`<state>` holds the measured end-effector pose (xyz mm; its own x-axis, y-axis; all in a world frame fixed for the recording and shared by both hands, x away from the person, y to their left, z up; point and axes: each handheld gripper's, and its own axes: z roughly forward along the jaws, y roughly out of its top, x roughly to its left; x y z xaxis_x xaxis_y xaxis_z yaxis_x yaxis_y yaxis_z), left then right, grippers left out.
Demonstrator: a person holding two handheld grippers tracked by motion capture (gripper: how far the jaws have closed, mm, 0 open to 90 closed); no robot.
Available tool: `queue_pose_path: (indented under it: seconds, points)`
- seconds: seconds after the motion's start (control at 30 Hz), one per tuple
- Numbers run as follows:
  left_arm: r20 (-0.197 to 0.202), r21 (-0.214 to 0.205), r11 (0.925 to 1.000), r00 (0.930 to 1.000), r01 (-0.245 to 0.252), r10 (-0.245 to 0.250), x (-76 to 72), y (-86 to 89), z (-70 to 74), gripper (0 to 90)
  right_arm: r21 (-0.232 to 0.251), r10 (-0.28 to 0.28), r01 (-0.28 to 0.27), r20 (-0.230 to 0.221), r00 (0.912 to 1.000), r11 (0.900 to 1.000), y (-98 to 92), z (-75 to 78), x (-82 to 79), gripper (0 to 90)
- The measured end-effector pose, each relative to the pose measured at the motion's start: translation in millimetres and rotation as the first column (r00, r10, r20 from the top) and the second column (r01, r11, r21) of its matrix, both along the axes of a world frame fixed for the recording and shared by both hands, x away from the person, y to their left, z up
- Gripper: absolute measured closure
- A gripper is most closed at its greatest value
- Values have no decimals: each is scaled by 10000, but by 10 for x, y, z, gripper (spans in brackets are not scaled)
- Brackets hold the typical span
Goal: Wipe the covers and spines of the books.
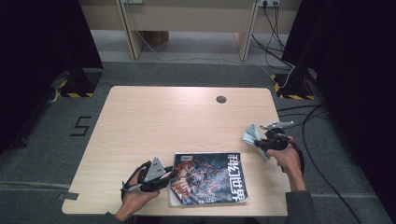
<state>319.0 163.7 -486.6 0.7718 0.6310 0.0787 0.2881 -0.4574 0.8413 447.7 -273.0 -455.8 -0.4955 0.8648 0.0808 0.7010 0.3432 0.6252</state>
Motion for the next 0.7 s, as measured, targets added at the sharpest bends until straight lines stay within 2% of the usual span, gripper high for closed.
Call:
queue_pose_path:
  seconds: [0.13, 0.3, 0.4, 0.53, 0.6, 0.7]
  points:
    - [8, 7, 10000, 10000, -11, 11, 1, 0, 1, 745, -389, -490, 480, -240, 9985, 9981, -127, -111, 25, 816]
    - [34, 28, 10000, 10000, -4, 4, -4, -1, 8, 745, -531, -676, 651, -468, 9966, 9965, -176, -209, 34, 798]
    - [34, 30, 10000, 10000, 4, -4, -1, -2, 8, 745, -748, -714, 670, -585, 9957, 9949, -165, -238, 40, 744]
    - [52, 27, 10000, 10000, -6, 6, 9, -1, 6, 746, -689, -882, 845, -523, 9947, 9940, -163, -176, 29, 600]
    - [49, 21, 10000, 10000, -2, 2, 13, -2, 5, 746, -469, -874, 870, -61, 9962, 9951, -131, -81, 6, 545]
    - [67, 24, 10000, 10000, 0, -1, 11, -2, 8, 746, -268, -241, 260, 669, 9975, 9993, -7, 73, -34, 508]
